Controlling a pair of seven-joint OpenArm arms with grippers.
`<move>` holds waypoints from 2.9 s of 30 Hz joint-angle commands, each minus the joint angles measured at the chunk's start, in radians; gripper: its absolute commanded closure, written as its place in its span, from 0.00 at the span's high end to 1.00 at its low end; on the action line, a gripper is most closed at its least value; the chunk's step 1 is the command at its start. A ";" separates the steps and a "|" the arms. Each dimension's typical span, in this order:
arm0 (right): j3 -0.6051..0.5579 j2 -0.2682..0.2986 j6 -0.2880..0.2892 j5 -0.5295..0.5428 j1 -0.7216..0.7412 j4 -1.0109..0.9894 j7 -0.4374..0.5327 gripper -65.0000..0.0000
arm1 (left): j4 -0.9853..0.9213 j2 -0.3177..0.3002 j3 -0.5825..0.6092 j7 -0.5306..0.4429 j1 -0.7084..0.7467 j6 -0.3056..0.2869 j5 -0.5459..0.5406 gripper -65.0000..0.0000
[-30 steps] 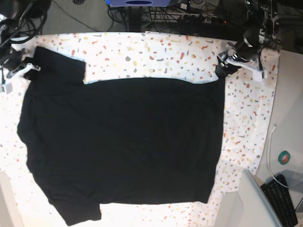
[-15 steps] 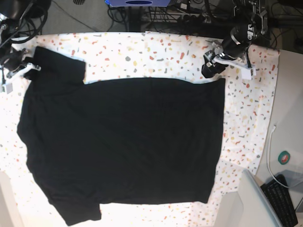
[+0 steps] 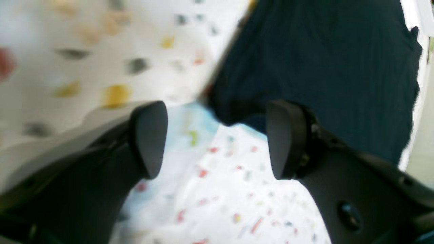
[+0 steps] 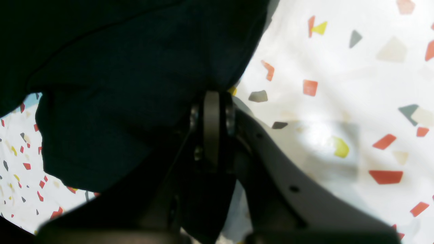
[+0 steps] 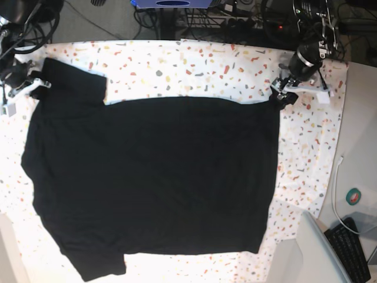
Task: Layout the t-shirt on the table in an organized manner, then fold the t-shirt properly
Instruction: 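Grasp the collar edge with both grippers and lift it, then drag the collar edge away from the hem to straighten the shirt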
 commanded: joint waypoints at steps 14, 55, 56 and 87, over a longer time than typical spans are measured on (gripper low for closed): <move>-0.005 0.004 0.009 -0.017 -0.003 0.003 -0.036 0.00 | -0.052 -0.011 0.055 -0.009 -0.071 -0.008 -0.006 0.66; -0.007 -0.094 0.009 -0.022 0.034 0.627 -0.438 0.00 | 0.383 -0.100 0.064 0.083 0.095 -0.002 -0.006 0.00; -0.007 -0.094 0.009 -0.029 0.057 0.627 -0.450 0.00 | 0.373 -0.098 0.064 0.119 0.063 -0.002 -0.006 0.00; -0.008 -0.005 0.009 -0.299 0.605 -0.142 -0.144 0.00 | -0.125 -0.094 0.066 0.162 -0.416 -0.002 0.017 0.00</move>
